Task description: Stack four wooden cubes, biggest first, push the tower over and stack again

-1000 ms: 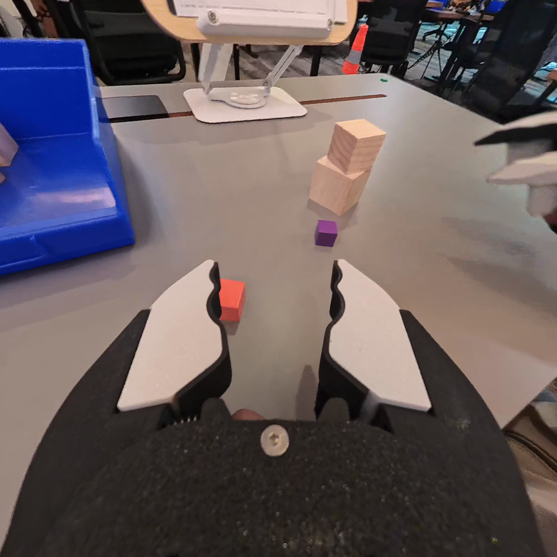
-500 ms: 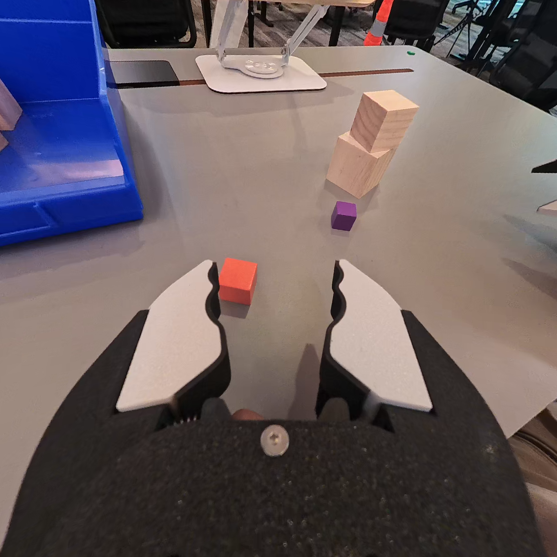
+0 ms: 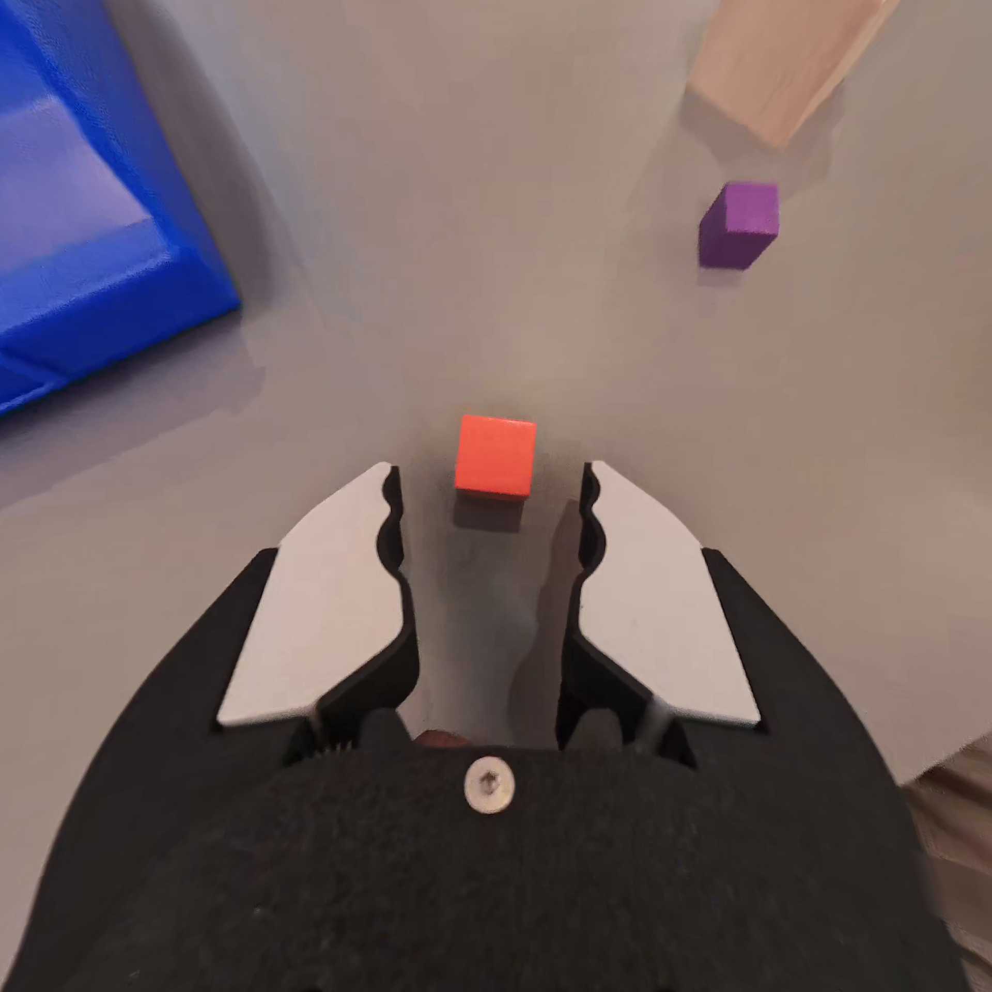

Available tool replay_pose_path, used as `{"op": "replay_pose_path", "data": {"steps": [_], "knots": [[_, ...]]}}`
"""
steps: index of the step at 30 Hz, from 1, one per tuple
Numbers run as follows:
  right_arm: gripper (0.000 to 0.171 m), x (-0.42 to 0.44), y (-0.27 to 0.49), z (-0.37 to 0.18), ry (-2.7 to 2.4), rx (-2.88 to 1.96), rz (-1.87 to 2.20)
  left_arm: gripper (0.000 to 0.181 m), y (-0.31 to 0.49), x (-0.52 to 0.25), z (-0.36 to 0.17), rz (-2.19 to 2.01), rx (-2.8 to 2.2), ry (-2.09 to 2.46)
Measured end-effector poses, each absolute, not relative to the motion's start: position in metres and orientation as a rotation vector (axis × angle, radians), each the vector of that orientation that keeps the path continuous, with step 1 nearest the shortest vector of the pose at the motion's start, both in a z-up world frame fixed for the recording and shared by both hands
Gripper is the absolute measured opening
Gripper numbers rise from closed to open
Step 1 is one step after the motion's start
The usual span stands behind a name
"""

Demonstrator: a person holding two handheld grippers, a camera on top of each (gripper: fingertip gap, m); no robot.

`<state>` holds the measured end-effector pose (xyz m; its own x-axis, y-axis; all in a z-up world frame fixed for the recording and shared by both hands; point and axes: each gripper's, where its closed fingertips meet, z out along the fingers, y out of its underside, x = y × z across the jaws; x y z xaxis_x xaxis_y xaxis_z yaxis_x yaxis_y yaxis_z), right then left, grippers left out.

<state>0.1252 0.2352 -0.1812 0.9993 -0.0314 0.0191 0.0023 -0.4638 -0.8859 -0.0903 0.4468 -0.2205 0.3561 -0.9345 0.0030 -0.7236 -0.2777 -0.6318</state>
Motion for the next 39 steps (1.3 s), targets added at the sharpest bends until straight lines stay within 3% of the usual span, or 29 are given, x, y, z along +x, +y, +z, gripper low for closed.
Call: {"op": "replay_pose_path", "data": {"steps": [4, 6, 13, 24, 31, 39], "knots": [[0.072, 0.122, 0.232, -0.181, 0.005, -2.051, -0.034, 0.049, 0.441, -0.083, -0.23, -0.537, -2.179, 1.562], [0.072, 0.122, 0.231, -0.181, 0.004, -2.05, -0.028, 0.029, 0.448, -0.084, -0.237, -0.443, -2.188, 1.618], [0.069, 0.126, 0.229, -0.176, -0.002, -2.035, -0.048, 0.029, 0.441, -0.071, -0.224, -0.549, -2.04, 1.644], [0.068, 0.135, 0.238, -0.17, 0.017, -1.994, -0.083, 0.029, 0.397, -0.067, -0.178, -0.942, -1.726, 1.249], [0.068, 0.136, 0.233, -0.174, 0.022, -2.001, -0.078, 0.029, 0.392, -0.026, -0.143, -0.968, -1.558, 1.489], [0.067, 0.131, 0.228, -0.173, 0.006, -1.999, -0.057, 0.029, 0.395, 0.069, -0.113, -0.859, -1.177, 2.125]]}}
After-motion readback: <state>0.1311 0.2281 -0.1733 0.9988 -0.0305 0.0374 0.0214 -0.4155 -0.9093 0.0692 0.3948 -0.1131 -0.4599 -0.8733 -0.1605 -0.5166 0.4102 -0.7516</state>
